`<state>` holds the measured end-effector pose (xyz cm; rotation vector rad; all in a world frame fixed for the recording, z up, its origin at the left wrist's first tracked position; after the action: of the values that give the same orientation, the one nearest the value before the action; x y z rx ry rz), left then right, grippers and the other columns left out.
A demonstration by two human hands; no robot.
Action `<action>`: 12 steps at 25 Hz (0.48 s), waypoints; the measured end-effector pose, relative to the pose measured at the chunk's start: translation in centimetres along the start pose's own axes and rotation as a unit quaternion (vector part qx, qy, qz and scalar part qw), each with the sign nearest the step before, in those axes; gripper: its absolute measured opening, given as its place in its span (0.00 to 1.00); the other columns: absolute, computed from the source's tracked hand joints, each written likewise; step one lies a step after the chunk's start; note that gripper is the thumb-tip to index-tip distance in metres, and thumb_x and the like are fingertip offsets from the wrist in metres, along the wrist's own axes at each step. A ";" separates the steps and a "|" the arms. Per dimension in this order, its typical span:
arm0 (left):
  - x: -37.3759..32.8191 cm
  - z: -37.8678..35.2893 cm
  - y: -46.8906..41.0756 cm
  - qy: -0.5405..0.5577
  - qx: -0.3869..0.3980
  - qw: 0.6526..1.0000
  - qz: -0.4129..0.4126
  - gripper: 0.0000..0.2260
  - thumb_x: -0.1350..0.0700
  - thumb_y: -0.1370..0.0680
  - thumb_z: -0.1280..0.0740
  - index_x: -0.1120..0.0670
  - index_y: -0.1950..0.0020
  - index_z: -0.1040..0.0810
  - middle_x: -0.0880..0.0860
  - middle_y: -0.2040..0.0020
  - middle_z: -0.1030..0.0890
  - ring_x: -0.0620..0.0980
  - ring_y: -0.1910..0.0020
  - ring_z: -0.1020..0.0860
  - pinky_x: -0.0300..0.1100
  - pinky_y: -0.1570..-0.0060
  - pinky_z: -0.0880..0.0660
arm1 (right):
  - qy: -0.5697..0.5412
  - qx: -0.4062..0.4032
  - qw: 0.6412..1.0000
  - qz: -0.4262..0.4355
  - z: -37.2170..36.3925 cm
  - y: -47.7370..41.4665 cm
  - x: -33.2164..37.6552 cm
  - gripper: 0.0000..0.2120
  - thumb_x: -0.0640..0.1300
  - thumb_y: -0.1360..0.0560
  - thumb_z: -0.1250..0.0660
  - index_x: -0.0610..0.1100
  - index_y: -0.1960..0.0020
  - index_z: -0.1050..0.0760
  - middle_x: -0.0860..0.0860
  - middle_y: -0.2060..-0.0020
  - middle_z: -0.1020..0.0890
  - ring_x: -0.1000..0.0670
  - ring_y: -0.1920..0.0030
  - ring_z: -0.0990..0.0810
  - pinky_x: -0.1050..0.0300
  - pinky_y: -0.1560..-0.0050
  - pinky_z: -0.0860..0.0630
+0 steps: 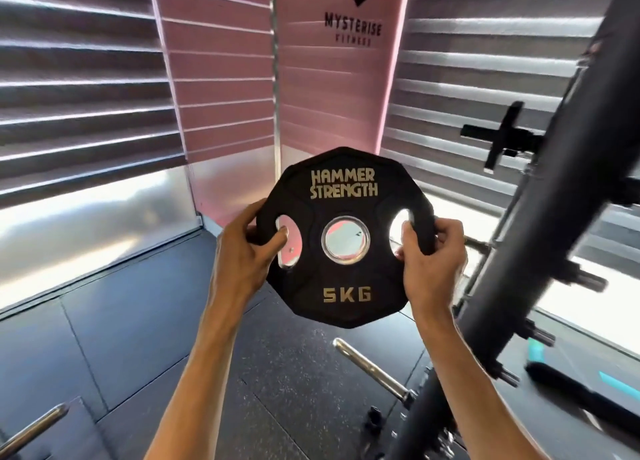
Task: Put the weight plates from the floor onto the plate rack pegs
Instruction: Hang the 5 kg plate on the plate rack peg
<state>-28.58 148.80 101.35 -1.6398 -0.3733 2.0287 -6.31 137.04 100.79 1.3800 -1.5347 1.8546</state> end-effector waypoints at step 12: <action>15.7 -4.9 -21.5 0.017 0.030 0.999 0.037 0.22 0.56 0.24 0.27 0.52 0.31 0.24 0.45 0.48 0.15 0.42 0.52 0.16 0.51 0.51 0.17 | -0.001 -0.008 1.000 -0.027 -20.1 -12.6 -13.7 0.11 0.41 0.25 0.27 0.41 0.48 0.29 0.51 0.62 0.19 0.50 0.66 0.17 0.56 0.65 0.18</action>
<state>-21.72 174.78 98.06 -1.6729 -0.2403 2.0429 0.70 163.34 97.48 1.4034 -1.4953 1.8053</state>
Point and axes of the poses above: each hand's wrist, its own y-axis away from the middle knuckle, its own z-axis out of the back of the hand, x = y × z, the point moved 2 cm from there along -y, towards the middle knuckle
